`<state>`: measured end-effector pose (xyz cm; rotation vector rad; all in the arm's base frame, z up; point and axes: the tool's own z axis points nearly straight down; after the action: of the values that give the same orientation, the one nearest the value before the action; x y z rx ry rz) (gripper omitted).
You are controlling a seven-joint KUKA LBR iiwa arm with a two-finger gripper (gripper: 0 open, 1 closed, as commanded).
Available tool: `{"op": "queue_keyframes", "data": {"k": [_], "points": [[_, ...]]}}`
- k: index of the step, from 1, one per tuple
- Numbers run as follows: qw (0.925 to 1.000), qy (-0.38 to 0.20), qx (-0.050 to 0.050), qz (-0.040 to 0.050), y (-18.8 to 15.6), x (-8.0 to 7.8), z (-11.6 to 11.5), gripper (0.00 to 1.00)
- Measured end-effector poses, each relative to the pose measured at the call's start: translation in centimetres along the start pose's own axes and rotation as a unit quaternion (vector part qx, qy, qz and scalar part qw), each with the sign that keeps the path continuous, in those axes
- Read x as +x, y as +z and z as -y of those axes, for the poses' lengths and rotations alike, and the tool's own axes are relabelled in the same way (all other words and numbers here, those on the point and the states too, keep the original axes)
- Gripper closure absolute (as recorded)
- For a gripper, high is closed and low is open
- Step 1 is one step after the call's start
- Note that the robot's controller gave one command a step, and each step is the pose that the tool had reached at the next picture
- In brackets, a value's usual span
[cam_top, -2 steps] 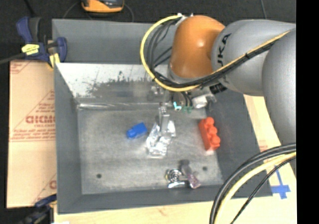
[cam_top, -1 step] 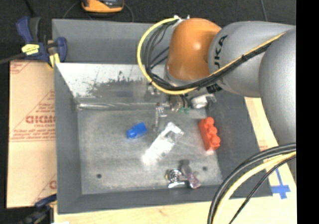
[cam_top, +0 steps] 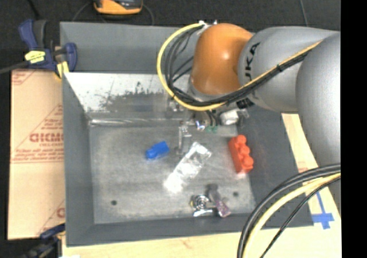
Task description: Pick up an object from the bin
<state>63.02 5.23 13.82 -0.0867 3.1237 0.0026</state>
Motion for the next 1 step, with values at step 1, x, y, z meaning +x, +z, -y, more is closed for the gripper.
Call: {"op": "queue_keyframes", "data": {"k": [1], "points": [[1.0000, -0.007, 0.000, -0.0001, 0.02, 0.01, 0.01, 0.00]]}}
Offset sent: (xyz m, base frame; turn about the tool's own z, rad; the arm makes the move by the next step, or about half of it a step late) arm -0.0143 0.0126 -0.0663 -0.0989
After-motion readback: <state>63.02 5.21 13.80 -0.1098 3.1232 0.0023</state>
